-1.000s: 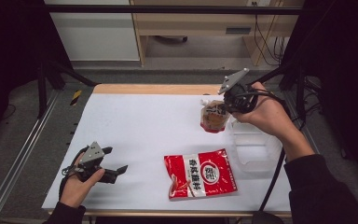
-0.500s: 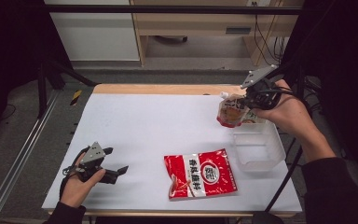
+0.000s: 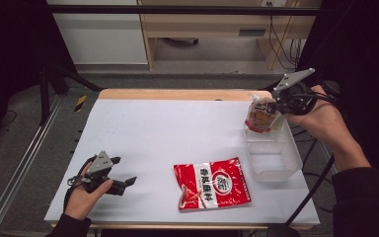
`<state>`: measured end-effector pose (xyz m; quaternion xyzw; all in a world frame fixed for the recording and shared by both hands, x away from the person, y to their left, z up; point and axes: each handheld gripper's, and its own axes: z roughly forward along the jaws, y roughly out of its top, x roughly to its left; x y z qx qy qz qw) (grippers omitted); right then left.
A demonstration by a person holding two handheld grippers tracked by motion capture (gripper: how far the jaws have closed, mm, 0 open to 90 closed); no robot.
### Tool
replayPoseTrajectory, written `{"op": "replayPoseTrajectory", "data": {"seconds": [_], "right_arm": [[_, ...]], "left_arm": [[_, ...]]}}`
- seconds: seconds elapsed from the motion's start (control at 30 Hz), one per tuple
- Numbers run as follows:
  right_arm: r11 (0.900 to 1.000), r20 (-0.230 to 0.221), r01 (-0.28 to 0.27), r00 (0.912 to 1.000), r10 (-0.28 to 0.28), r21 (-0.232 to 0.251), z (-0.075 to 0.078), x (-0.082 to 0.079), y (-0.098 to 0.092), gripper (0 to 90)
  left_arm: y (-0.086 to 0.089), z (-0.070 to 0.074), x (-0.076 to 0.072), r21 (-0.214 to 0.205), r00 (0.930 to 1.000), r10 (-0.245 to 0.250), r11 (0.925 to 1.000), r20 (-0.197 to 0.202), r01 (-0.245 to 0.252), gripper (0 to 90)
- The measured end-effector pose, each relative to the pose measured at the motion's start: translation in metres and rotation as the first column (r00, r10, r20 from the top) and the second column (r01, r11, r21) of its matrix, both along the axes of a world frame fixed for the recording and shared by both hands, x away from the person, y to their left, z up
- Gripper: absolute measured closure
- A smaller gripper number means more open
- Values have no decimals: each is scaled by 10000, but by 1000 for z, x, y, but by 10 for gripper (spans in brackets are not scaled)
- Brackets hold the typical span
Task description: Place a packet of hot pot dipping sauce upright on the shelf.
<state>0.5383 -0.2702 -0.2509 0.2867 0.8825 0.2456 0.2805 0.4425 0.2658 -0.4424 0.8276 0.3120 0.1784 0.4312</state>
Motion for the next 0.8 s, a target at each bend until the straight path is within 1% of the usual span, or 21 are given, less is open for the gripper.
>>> {"op": "replayPoseTrajectory", "data": {"seconds": [0.13,0.3,0.53,0.67,0.8], "right_arm": [[10000,66,73,10000,-73,-25,0,0,-3,873],[9999,38,71,10000,-70,-96,0,1,-5,873],[9999,26,139,9999,-139,-63,-3,2,-8,873],[9997,40,192,9998,-191,-135,-6,3,-10,873],[9998,16,168,9999,-168,-56,-11,4,-13,873]], "left_arm": [[0,0,0,26,10000,-41,10000,-13,42,63],[-1,0,0,41,10000,-79,10000,-31,79,63],[-2,-1,0,104,9999,-137,9999,-42,138,63],[-2,-1,-1,124,9998,-178,9998,-55,179,63],[-3,-2,-1,151,9997,-211,9997,-81,212,63]]}}
